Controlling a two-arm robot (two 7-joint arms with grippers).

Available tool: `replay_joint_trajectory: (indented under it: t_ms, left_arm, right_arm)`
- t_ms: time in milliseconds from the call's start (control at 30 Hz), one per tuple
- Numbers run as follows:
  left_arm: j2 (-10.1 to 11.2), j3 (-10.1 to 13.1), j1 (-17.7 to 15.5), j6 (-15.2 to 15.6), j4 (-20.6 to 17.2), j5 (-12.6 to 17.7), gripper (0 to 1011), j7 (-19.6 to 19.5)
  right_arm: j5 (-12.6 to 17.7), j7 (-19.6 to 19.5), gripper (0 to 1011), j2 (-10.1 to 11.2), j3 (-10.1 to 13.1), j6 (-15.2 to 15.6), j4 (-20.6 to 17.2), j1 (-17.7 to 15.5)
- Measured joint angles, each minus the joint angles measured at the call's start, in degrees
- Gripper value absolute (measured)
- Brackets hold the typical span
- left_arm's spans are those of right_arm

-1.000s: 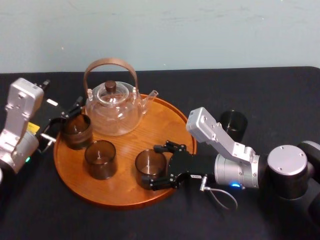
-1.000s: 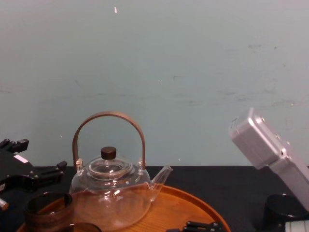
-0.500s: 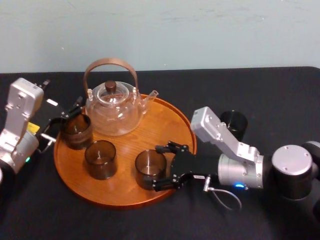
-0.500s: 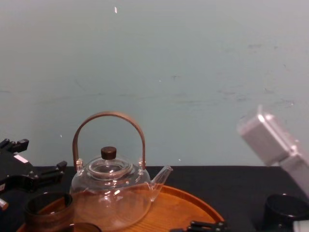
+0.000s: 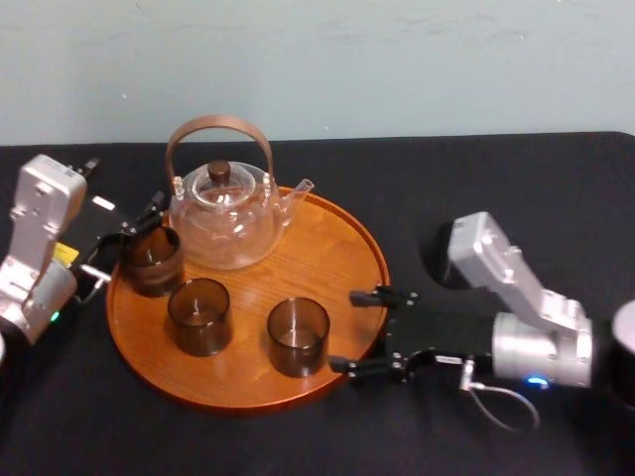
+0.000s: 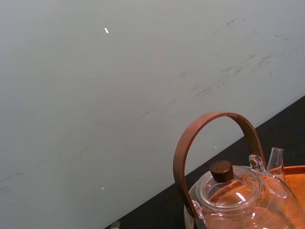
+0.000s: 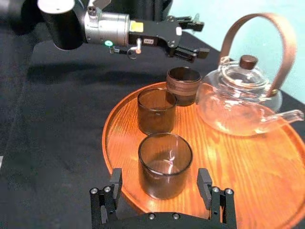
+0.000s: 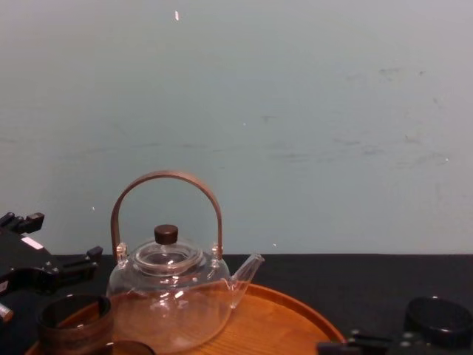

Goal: Pick up the glass from the table and place it on the tray.

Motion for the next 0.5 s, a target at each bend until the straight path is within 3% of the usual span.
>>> replay_joint_trajectory:
  t_ms: [200,500]
  left_arm:
    - [0.0,0.0,0.0,0.0,0.0,0.0,1001,0.0]
    - [0.0,0.0,0.0,0.0,0.0,0.0,1001,0.0]
  right_arm:
    - [2.2,-1.2,1002,3.7,3.2,-1.6,-3.2,-3.5]
    - [3.9,-5.7,1002,6.6,8.2,-2.3,-5.2,-8.1]
